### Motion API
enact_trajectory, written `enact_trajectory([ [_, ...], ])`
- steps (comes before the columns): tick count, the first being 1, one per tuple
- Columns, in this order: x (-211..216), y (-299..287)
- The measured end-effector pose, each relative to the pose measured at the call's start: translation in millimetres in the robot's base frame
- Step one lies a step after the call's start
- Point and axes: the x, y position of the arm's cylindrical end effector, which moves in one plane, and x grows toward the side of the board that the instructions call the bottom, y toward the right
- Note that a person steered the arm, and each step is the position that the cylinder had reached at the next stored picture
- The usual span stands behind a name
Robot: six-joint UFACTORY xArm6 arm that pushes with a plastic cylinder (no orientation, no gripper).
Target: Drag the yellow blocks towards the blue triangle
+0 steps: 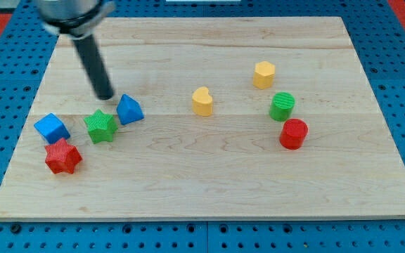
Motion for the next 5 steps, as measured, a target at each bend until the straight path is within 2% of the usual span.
enact_trajectory([
  [1,6.2,43.8],
  [2,38.3,2.1],
  [3,49.6,-28.7],
  [4,-3.5,-1.9],
  [5,-39.4,44.8],
])
